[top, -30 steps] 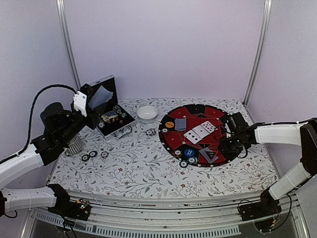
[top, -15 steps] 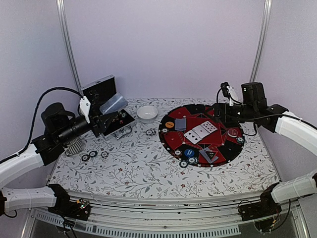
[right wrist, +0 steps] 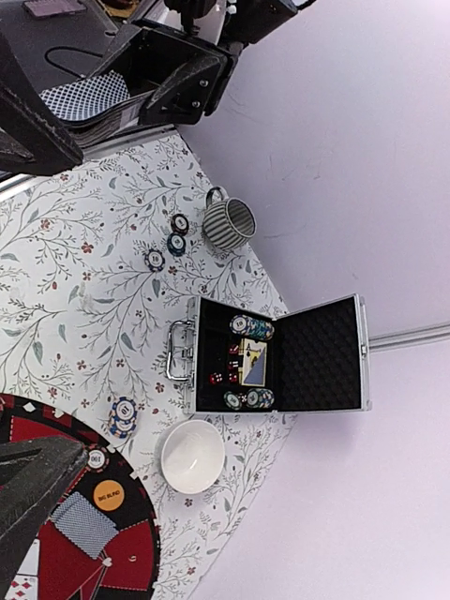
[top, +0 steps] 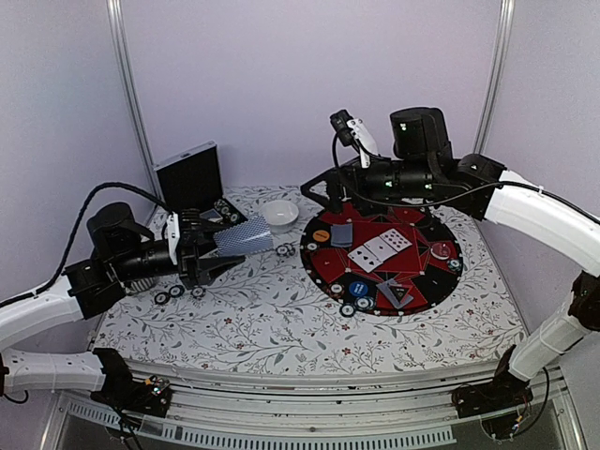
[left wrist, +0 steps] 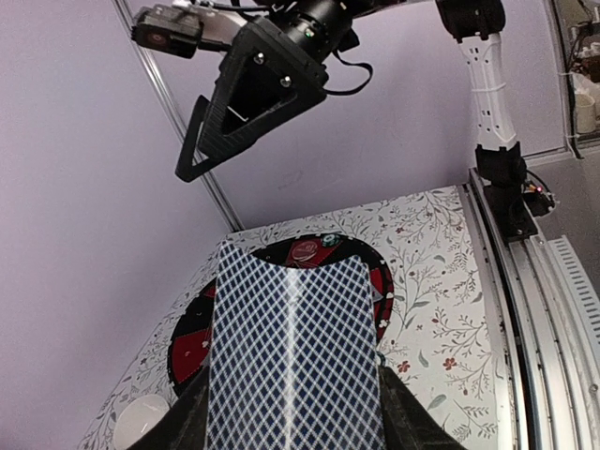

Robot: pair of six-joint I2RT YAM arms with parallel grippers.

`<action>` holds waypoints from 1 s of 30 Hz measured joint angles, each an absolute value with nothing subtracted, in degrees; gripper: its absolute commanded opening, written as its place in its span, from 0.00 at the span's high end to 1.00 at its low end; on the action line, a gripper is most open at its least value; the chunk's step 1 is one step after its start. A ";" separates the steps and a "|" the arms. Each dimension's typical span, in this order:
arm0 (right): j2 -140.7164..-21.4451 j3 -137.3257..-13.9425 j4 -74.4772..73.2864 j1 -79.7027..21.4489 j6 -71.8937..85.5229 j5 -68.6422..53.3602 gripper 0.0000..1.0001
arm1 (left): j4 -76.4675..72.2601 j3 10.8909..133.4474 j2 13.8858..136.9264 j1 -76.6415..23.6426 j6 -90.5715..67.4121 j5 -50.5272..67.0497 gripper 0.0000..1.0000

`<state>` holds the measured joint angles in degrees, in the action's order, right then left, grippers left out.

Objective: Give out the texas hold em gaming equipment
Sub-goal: Pick up the poker card from the face-down deck piles.

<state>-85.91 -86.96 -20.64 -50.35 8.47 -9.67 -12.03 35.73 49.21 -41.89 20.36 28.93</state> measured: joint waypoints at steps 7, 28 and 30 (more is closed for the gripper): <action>-86.35 -86.11 -18.52 -54.35 4.78 -14.52 0.01 | -11.18 35.48 49.21 -43.88 22.52 28.08 0.51; -97.17 -86.08 -12.32 -58.83 6.83 -16.03 0.22 | -11.70 33.08 48.34 -44.53 23.97 24.03 0.51; -97.01 -86.08 -12.53 -58.81 6.68 -15.53 0.30 | -11.66 33.04 48.34 -44.53 23.94 23.92 0.51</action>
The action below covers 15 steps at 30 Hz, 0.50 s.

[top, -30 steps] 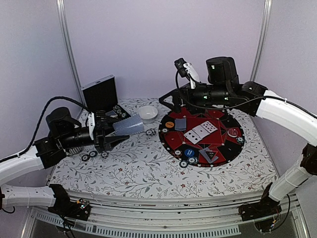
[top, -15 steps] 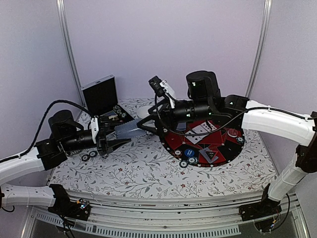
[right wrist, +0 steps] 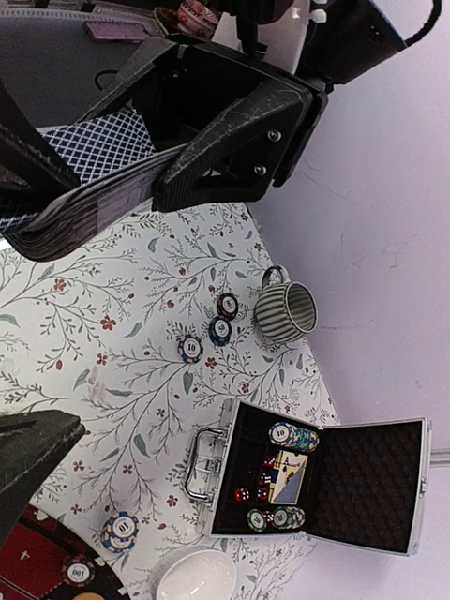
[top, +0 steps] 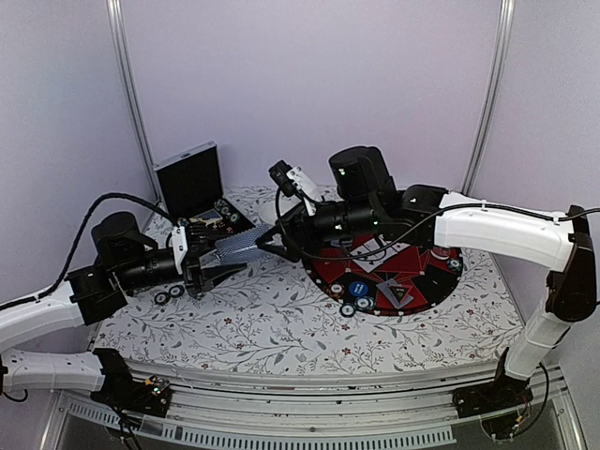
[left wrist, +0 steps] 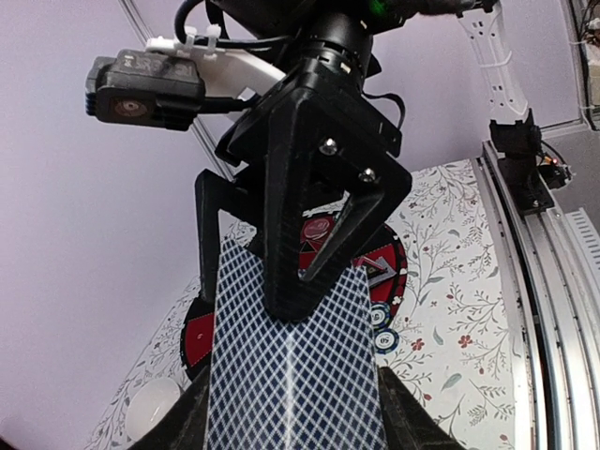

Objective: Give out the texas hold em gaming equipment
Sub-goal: Pick up the poker card from the face-down deck piles.

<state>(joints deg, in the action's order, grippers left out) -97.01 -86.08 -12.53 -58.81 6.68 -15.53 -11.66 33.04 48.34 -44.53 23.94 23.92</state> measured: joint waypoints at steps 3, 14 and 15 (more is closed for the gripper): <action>-96.49 -86.08 -12.88 -58.83 6.39 -15.62 0.42 | -11.75 33.01 48.36 -44.60 23.94 23.68 0.51; -95.70 -86.08 -13.85 -58.76 6.44 -18.85 0.91 | -12.10 32.95 48.42 -44.62 23.88 22.31 0.51; -95.53 -86.08 -14.06 -58.74 6.44 -19.05 0.94 | -12.10 32.93 48.45 -44.62 23.86 22.06 0.51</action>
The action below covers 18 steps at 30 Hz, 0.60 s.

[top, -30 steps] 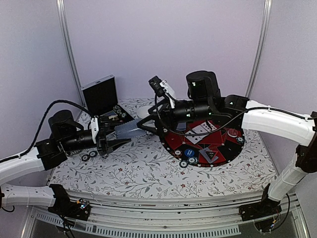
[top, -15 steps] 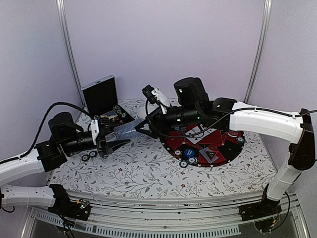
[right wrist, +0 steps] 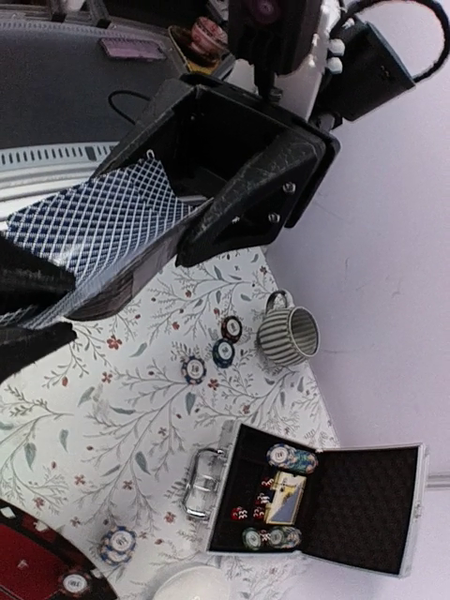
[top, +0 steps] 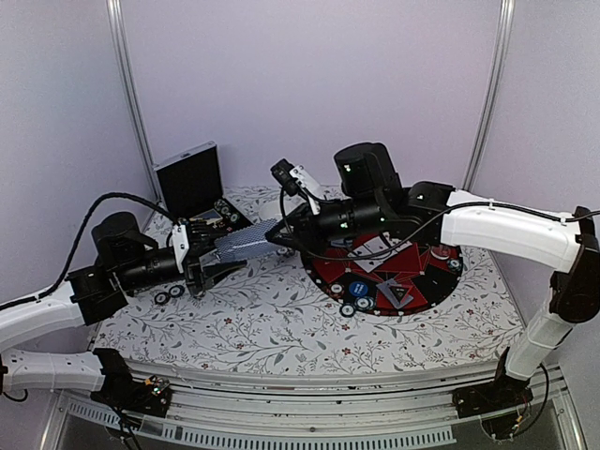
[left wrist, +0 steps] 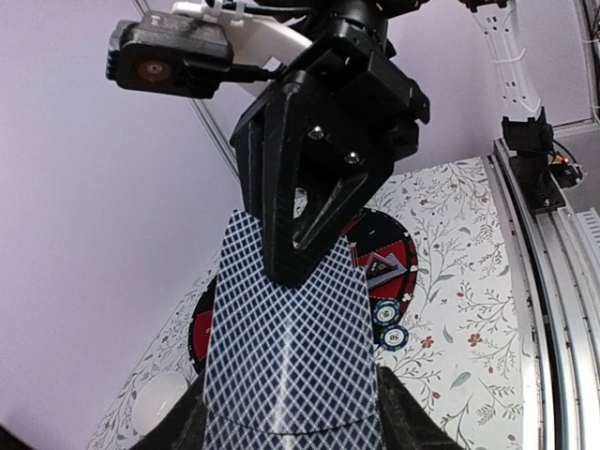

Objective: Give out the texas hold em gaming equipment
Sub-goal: Pick up the poker card from the face-down deck piles.

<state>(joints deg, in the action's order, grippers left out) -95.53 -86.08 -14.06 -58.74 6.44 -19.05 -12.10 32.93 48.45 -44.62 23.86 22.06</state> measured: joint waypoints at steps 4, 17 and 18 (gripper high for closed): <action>-94.43 -86.13 -15.51 -58.57 6.55 -19.27 0.97 | -12.12 32.93 48.66 -44.62 23.86 21.28 0.51; -85.76 -83.88 -18.11 -53.71 8.12 -19.99 0.99 | -13.02 32.93 48.80 -44.64 23.86 19.53 0.51; -84.20 -82.65 -17.32 -52.36 8.84 -20.29 0.98 | -13.04 32.93 48.84 -44.64 23.86 19.40 0.51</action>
<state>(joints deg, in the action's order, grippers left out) -84.20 -82.65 -17.32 -52.36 8.84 -20.29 -13.04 32.93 48.84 -44.64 23.86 19.40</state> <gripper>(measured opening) 0.021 0.492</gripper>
